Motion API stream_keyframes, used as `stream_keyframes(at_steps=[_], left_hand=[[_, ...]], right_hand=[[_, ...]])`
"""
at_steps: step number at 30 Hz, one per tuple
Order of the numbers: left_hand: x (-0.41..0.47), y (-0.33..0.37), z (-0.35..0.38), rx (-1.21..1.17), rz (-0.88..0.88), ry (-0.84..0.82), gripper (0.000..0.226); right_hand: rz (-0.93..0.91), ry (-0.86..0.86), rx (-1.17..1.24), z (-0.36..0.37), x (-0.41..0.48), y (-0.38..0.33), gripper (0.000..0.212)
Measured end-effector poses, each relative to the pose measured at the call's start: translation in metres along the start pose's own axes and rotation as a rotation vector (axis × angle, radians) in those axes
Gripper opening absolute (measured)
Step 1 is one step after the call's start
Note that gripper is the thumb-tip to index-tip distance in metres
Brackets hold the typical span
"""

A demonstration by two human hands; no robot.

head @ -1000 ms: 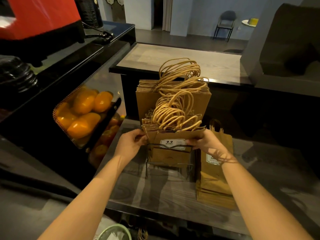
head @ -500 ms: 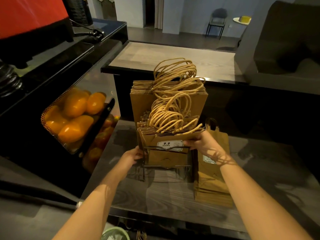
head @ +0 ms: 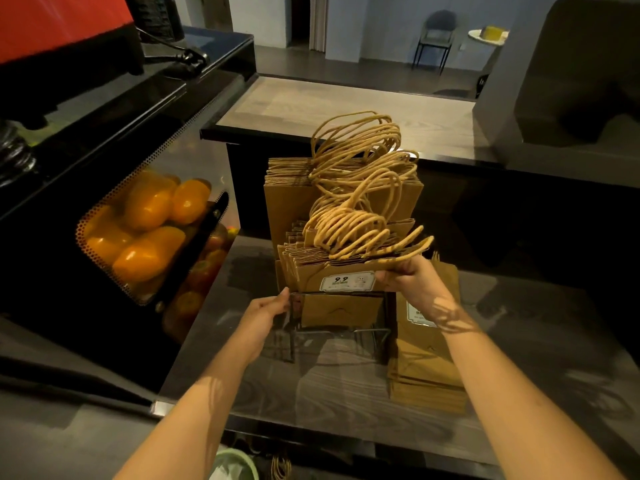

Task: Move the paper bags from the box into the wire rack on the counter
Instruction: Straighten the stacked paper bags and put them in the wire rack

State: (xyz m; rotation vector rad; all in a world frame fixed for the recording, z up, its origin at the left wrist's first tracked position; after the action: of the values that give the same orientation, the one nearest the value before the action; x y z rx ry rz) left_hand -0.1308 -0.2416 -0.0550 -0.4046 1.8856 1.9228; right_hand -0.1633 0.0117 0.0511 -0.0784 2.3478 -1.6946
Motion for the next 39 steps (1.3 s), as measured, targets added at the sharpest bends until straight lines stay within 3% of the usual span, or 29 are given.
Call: stream_keyframes(at_steps=[12,16,20,25,31,39], left_hand=[[-0.005,-0.003,0.004,-0.017,0.061,0.033,0.037],[-0.001,-0.006,0.003,0.002,-0.016,0.064,0.033],[0.004,0.007,0.0,-0.027,-0.137,0.067,0.013],[0.007,0.01,-0.007,-0.03,-0.161,-0.066,0.028],[0.011,0.01,-0.009,0.084,-0.177,0.072,0.03],[0.009,0.01,-0.01,0.022,-0.199,0.104,0.038]], right_hand=[[-0.021,0.024,0.048,-0.003,0.0,0.003,0.018],[-0.048,0.03,0.094,-0.006,-0.002,0.003,0.017],[-0.043,0.0,0.094,-0.005,-0.002,0.002,0.016],[-0.042,-0.008,0.124,-0.005,-0.002,0.006,0.014],[-0.042,0.012,0.139,-0.005,-0.001,0.007,0.014],[-0.032,0.021,0.128,-0.009,0.003,0.009,0.016]])
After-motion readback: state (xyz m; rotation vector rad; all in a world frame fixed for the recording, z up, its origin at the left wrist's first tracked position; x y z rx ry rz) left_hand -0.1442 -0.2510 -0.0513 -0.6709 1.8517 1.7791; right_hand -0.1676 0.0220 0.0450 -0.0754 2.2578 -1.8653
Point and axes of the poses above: each hand's wrist, its own x-axis towards the middle knuckle, its own z-axis out of the palm, y = z × x, the point moved 6 cm from there along x, towards the middle knuckle, and after that the axes turned 5 degrees about -y, right-handed, at the moved point
